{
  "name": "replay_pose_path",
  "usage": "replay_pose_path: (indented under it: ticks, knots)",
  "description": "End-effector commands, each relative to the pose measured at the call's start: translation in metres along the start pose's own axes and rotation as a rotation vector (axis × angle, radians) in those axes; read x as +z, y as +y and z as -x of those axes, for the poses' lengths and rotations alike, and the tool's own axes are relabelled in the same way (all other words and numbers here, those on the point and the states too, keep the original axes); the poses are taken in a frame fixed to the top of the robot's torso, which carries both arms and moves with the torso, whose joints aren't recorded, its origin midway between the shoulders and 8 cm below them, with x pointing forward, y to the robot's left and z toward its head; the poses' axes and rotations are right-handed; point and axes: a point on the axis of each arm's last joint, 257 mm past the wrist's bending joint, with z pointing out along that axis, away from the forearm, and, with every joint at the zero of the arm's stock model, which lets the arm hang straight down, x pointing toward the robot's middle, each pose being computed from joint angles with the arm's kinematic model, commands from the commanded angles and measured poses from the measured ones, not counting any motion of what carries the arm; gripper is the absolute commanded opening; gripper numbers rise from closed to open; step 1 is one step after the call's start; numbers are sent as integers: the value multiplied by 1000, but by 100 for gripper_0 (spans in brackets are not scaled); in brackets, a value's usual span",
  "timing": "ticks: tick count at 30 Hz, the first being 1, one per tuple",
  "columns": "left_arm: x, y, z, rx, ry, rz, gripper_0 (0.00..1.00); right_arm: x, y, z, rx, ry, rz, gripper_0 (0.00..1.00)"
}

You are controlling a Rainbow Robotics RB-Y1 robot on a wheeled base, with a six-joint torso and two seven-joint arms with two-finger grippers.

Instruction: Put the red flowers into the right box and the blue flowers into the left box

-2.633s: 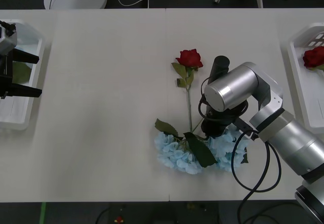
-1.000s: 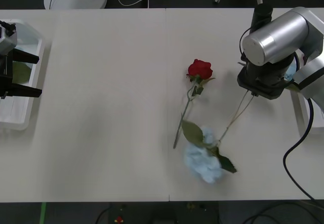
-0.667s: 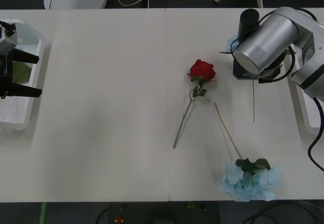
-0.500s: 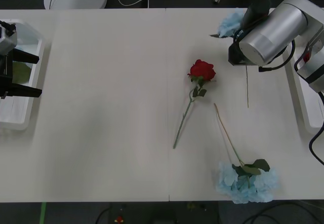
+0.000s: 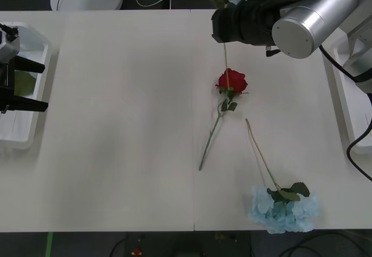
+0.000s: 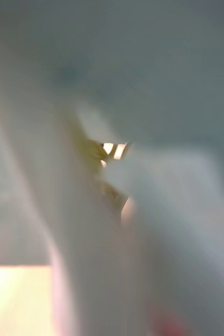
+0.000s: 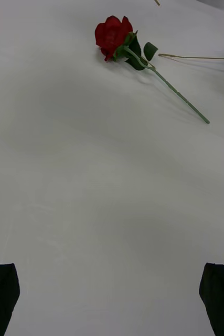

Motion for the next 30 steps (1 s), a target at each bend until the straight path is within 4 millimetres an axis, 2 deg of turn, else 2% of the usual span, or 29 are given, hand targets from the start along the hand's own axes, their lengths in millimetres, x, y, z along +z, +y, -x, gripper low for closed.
replay_pose_path:
  ticks: [1, 2, 4, 6, 7, 8, 12, 17, 22, 24, 30]
  knots:
    - [-13, 5, -4, 6, 50, 23, 100, -31, 69, 49, -162, -106, 170, 0]
    - [-13, 5, -4, 6, 50, 23, 100, -33, 77, 49, -166, -109, 192, 0]
    - [-13, 5, -4, 6, 50, 23, 100, -39, 112, 53, -145, -119, 296, 0]
    - [-13, 5, -4, 6, 50, 23, 100, -45, 137, 59, -125, -134, 368, 0]
    - [-6, -1, -13, -24, 47, 6, 100, -46, 144, 61, -126, -142, 386, 0]
    - [-5, 0, -13, -29, 43, 9, 100, -49, 156, 66, -121, -159, 419, 0]
    - [-8, 4, -4, -58, -10, 8, 100, -53, 199, 81, -126, -240, 514, 0]
    - [-11, 2, 5, -122, -103, -23, 100, -55, 242, 85, -148, -294, 596, 0]
    - [-11, -1, 20, -213, -245, -64, 100, -59, 273, 83, -166, -308, 652, 0]
    - [-11, -3, 29, -304, -324, -93, 100, -62, 289, 82, -163, -310, 681, 0]
    - [-7, -11, 53, -474, -446, -178, 100, -65, 313, 76, -163, -307, 724, 0]
